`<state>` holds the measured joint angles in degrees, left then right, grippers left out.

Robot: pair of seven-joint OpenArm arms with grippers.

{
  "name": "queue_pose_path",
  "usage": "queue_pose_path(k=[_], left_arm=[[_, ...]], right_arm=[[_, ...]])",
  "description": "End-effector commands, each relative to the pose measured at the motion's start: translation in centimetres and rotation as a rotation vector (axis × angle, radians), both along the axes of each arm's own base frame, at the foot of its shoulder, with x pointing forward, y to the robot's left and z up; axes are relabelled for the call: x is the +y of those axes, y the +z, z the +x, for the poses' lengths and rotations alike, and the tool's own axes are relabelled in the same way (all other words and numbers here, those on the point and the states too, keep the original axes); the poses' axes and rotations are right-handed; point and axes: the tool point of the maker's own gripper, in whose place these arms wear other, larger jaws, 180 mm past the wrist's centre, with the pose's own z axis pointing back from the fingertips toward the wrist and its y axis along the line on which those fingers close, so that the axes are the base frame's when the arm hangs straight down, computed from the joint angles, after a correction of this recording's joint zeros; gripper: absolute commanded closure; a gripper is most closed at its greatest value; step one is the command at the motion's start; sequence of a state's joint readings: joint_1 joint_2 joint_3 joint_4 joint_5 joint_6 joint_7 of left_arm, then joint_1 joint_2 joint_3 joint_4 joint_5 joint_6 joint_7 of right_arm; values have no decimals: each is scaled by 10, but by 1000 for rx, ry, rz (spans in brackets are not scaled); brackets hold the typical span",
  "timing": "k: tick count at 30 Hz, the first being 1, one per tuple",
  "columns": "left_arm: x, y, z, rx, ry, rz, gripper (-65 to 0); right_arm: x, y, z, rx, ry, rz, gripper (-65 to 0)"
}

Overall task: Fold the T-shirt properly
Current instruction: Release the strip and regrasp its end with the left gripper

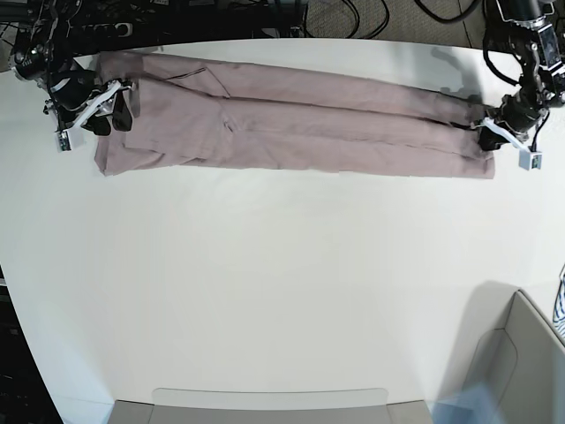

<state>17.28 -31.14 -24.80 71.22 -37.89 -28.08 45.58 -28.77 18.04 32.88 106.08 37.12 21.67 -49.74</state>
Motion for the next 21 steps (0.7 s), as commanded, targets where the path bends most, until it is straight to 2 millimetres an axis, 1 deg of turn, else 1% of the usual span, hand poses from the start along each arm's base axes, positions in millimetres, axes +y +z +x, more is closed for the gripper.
queue_pose_path(k=[1, 6, 9, 11, 12, 14, 17, 19, 21], left_arm=[[23, 1, -19, 102, 20, 83, 0], [9, 34, 6, 48, -68, 126, 0], [-3, 53, 17, 21, -125, 155, 0], [-12, 71, 27, -19, -164, 181, 0], [-13, 80, 29, -34, -173, 199, 0], [-11, 99, 24, -51, -170, 235, 0], [-23, 122, 19, -79, -161, 260, 0], [-38, 133, 18, -82, -189, 273, 0], [-62, 135, 18, -88, -231, 255, 0]], right_arm=[[-1, 10, 5, -41, 9, -4, -269], [3, 9, 4, -40, 6, 7, -269], [5, 15, 5, -56, 14, 2, -269], [8, 16, 2, -52, 21, 0, -269], [9, 16, 2, -54, 24, 0, -269], [9, 17, 1, -55, 26, -2, -269], [8, 17, 0, -53, 23, -2, -269], [9, 16, 0, -51, 25, 0, -269], [12, 15, 0, -51, 21, 10, -269]])
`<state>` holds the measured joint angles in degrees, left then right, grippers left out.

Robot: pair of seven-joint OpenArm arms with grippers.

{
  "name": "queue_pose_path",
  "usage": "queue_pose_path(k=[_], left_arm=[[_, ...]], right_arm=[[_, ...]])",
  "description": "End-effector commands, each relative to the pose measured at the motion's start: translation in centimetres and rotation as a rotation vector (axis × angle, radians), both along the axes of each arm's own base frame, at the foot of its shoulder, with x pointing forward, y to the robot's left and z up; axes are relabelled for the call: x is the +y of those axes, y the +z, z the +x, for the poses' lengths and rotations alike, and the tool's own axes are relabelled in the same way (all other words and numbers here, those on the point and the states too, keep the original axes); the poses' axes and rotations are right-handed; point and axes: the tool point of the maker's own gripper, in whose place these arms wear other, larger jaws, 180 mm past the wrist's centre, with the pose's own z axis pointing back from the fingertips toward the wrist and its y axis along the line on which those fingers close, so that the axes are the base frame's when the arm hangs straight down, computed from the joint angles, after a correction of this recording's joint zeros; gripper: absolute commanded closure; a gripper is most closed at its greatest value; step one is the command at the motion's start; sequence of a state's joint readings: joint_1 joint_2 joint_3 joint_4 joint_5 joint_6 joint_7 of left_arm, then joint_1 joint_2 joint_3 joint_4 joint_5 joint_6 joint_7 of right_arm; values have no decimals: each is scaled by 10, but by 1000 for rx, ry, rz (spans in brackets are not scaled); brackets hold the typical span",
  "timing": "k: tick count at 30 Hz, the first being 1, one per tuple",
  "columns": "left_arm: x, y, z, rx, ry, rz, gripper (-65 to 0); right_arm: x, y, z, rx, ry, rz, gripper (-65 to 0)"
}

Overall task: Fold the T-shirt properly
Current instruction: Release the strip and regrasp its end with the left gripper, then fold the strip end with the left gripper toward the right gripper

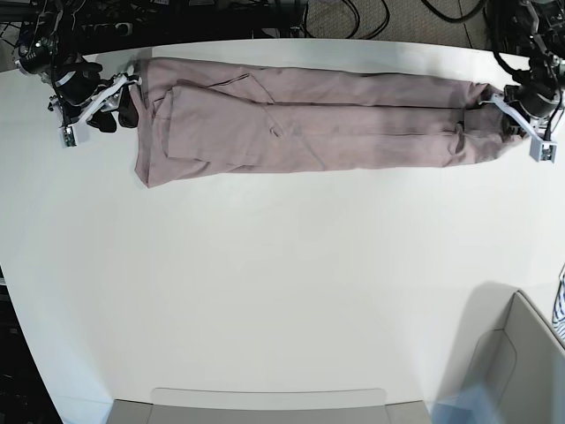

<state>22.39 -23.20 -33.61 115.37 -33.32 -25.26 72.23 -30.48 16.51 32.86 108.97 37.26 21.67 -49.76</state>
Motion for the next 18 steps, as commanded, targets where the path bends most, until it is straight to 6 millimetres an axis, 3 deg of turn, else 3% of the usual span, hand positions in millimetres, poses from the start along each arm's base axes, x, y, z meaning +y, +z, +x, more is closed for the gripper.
queue_pose_path(k=[1, 9, 18], left_arm=[[-14, 5, 7, -33, -36, -17, 0], [-84, -24, 6, 8, -128, -175, 0], [-204, -43, -2, 64, -345, -392, 0]], right_arm=[[3, 9, 6, -42, 4, 11, -269], [7, 9, 5, -44, -1, 22, -269], [7, 9, 5, -44, -1, 21, -269]])
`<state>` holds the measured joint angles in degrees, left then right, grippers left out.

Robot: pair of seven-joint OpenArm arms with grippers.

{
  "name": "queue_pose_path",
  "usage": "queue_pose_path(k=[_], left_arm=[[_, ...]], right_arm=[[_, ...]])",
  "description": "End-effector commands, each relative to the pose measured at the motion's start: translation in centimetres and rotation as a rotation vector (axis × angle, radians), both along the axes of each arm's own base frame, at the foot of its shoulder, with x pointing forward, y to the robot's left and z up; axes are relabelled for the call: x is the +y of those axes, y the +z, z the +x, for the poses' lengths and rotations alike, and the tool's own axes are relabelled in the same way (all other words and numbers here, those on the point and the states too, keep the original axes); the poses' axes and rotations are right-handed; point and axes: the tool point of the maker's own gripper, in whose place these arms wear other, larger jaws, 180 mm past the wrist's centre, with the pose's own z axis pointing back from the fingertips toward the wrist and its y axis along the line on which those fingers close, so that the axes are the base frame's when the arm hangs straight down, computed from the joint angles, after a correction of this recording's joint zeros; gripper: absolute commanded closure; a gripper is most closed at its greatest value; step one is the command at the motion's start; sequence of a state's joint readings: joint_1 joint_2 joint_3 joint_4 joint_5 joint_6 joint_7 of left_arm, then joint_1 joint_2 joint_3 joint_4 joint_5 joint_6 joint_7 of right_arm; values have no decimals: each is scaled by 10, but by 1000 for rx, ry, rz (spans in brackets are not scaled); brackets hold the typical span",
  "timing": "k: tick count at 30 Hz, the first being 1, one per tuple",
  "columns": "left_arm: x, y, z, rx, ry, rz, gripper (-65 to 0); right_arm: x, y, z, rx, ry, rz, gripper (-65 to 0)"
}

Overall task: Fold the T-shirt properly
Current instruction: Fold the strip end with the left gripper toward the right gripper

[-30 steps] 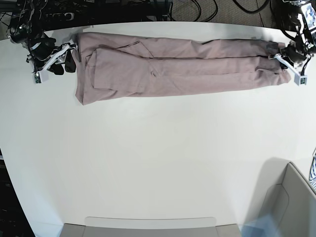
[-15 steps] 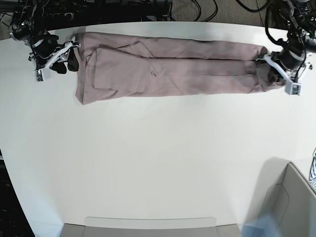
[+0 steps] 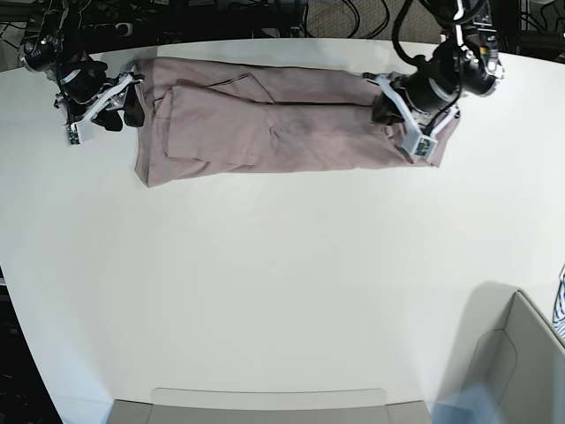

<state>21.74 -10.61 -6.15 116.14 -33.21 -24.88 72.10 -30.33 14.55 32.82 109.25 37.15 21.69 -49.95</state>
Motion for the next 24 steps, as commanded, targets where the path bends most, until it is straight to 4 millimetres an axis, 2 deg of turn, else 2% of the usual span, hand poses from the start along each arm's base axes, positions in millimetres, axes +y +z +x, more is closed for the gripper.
queue_pose_path(k=[1, 4, 12, 18, 21, 24], left_arm=[[-13, 8, 5, -33, -17, -36, 0], [-37, 12, 8, -44, -50, -82, 0], [-82, 22, 6, -93, -146, -166, 0], [-98, 21, 17, -107, -107, -148, 0], [-113, 17, 12, -51, -70, -156, 0], [-124, 13, 4, 26, 15, -179, -119]], right_arm=[[0, 10, 6, -41, 11, -5, -269], [0, 10, 6, -41, 11, -5, -269], [0, 9, 4, -35, 11, -2, -269], [0, 9, 4, -35, 11, -2, -269], [3, 8, 4, -33, 17, 2, -269], [8, 7, 4, -29, 28, 8, -269]])
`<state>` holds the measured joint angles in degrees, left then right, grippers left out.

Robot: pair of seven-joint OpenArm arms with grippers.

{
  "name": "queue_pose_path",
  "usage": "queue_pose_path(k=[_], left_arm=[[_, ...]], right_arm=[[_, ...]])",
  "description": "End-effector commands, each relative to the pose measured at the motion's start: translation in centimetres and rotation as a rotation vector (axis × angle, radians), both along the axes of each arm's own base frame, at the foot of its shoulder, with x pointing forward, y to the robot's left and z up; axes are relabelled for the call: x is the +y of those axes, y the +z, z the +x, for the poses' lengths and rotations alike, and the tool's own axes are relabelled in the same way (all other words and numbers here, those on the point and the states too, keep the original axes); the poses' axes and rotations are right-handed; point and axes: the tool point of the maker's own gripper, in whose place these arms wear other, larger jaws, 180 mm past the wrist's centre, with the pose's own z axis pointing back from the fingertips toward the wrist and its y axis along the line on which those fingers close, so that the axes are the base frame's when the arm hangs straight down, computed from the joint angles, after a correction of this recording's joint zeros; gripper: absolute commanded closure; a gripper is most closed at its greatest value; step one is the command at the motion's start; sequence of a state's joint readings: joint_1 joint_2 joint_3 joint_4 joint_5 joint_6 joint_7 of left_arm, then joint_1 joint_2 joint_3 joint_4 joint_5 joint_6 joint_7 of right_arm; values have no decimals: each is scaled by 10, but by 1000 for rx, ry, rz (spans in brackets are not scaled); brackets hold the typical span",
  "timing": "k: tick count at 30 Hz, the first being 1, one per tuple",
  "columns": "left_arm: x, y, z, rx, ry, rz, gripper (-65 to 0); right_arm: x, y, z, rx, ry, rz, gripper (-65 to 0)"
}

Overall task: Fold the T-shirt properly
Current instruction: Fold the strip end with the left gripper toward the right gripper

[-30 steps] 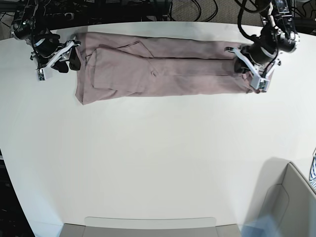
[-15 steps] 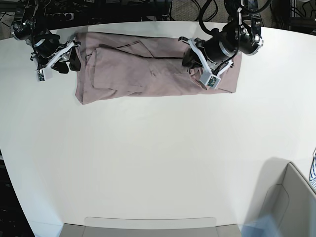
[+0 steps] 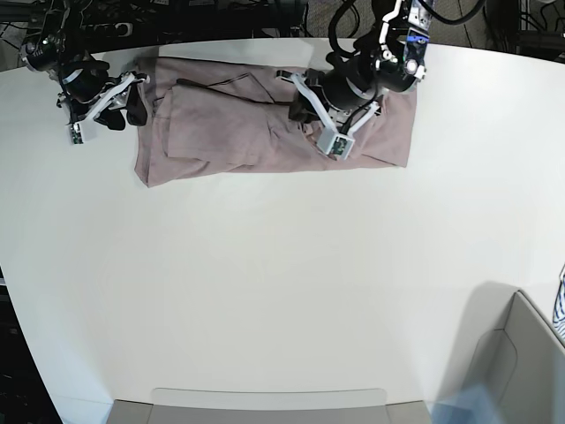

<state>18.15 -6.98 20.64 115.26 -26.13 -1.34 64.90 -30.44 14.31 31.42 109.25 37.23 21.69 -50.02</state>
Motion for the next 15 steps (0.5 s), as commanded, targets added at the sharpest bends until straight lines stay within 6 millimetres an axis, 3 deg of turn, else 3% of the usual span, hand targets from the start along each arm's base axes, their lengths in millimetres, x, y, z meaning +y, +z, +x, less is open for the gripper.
queue_pose_path(k=[1, 6, 10, 15], left_arm=[[-7, 7, 0, 0, 20, -26, -143], [-9, 8, 3, 10, 93, -41, -110], [-8, 18, 15, -68, 128, -62, 0], [2, 22, 18, -153, 222, -83, 0]], right_arm=[[-2, 9, 5, -37, 9, -8, -269], [7, 7, 4, -32, 30, 7, -269], [6, 8, 5, -36, 26, 6, -269], [3, 10, 7, -45, 24, -2, -269]])
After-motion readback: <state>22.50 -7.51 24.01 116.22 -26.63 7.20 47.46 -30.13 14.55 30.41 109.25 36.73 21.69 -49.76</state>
